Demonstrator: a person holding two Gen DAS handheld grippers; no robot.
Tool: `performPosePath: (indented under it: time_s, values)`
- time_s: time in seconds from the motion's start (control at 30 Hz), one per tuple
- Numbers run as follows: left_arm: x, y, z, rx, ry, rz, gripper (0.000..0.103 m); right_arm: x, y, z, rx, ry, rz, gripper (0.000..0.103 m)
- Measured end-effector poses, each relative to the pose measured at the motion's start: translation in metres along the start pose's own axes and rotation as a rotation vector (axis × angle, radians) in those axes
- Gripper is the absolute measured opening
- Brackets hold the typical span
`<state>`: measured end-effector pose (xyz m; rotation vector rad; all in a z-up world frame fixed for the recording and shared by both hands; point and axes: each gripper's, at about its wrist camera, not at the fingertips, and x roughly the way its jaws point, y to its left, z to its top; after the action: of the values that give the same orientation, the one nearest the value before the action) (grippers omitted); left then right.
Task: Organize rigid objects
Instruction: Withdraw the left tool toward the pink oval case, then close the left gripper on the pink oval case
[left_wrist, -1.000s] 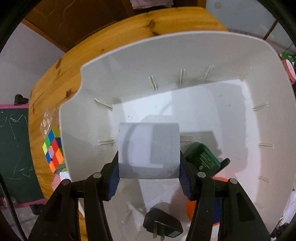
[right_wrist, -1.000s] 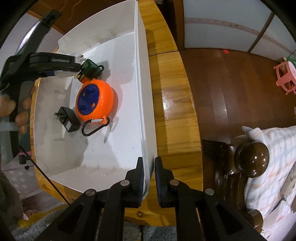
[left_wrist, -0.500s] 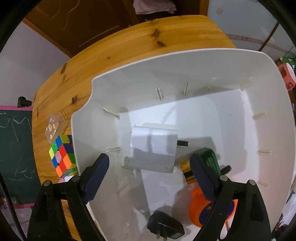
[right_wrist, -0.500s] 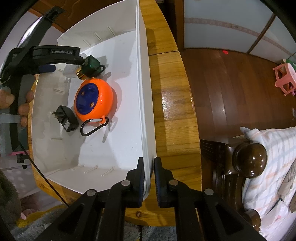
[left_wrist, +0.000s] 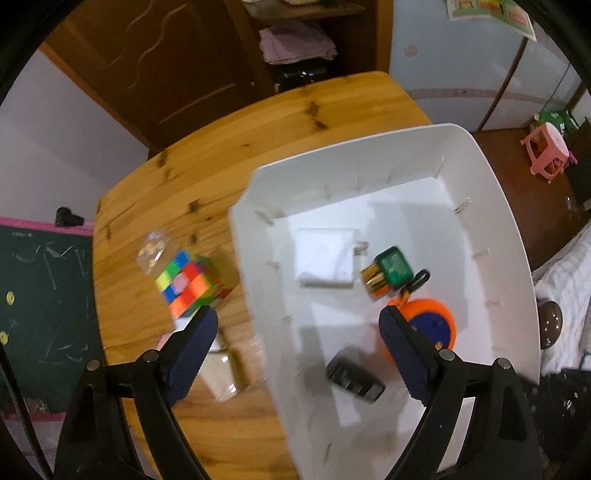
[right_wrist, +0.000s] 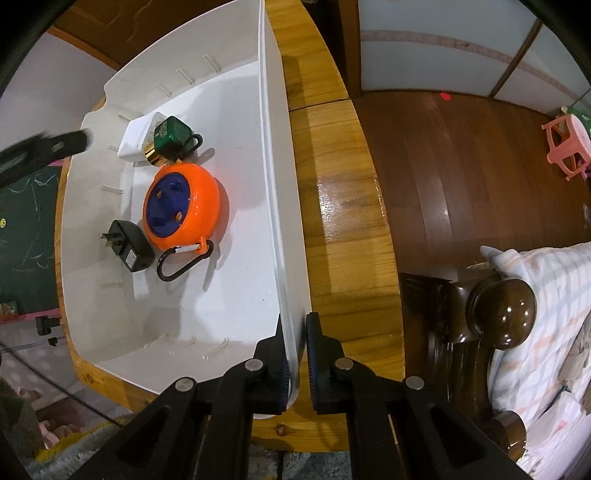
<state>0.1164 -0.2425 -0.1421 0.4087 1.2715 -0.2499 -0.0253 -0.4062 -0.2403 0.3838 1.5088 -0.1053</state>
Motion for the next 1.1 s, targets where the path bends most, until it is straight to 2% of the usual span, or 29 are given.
performPosePath:
  time_s: [0.23,0.4,0.53,0.73,1.1]
  values:
    - [-0.028,0.063,-0.029,-0.087,-0.022,0.017,0.091,0.002,-0.002,0.001,0.019,0.006,-0.003,0.008]
    - [-0.025,0.107,-0.055,-0.153,0.0,0.039,0.091,0.003,-0.003,0.0,0.028,0.005,-0.012,0.008]
    - [-0.01,0.137,-0.074,-0.188,0.037,0.058,0.091,0.005,0.0,0.001,0.034,0.008,-0.031,0.008]
    - [0.024,0.165,-0.091,-0.21,0.09,0.044,0.091,0.008,0.002,0.002,0.059,0.015,-0.061,0.008]
    - [0.09,0.194,-0.105,-0.184,0.169,-0.026,0.091,0.006,0.007,0.007,0.126,0.005,-0.117,0.008]
